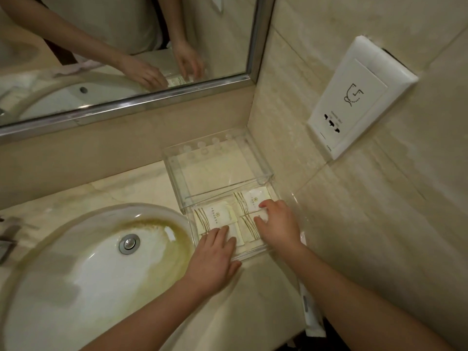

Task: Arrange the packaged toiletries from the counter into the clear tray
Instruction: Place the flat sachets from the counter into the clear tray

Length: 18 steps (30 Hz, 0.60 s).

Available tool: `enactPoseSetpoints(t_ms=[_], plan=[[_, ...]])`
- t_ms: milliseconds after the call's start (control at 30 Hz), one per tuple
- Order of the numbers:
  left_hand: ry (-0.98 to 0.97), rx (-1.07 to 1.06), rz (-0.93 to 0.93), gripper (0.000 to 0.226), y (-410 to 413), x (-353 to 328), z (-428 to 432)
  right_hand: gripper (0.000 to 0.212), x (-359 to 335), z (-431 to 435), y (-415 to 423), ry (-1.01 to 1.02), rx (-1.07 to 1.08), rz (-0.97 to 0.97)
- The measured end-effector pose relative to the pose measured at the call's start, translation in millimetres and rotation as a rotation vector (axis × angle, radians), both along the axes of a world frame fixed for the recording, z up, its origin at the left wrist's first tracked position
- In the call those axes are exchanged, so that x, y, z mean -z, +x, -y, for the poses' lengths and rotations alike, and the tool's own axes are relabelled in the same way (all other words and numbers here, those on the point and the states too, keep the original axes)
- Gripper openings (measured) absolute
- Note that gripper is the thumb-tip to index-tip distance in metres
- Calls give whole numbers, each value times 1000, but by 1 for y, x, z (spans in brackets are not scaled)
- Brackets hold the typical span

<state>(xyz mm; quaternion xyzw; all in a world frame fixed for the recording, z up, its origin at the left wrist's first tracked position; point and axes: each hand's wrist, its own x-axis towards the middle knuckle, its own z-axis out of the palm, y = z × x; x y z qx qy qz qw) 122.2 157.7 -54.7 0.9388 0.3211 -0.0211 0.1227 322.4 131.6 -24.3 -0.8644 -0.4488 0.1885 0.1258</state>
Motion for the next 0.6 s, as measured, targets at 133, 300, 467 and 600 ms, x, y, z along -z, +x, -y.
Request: enactPoseSetpoints(t_ms=[133,300,467,600], plan=[[7,-78,66,47,5,-8,-1,70,12,4,-6,-94,-263,122],[-56,-130,-49,76,12,-5,-5,71,21,2,-10,-194,-305,87],[-113,-124,-183,86,16,-6,-11,71,26,-1,-10,-204,-330,86],[-106,-124,-207,88,19,-7,-14,69,24,0,-9,-181,-354,59]])
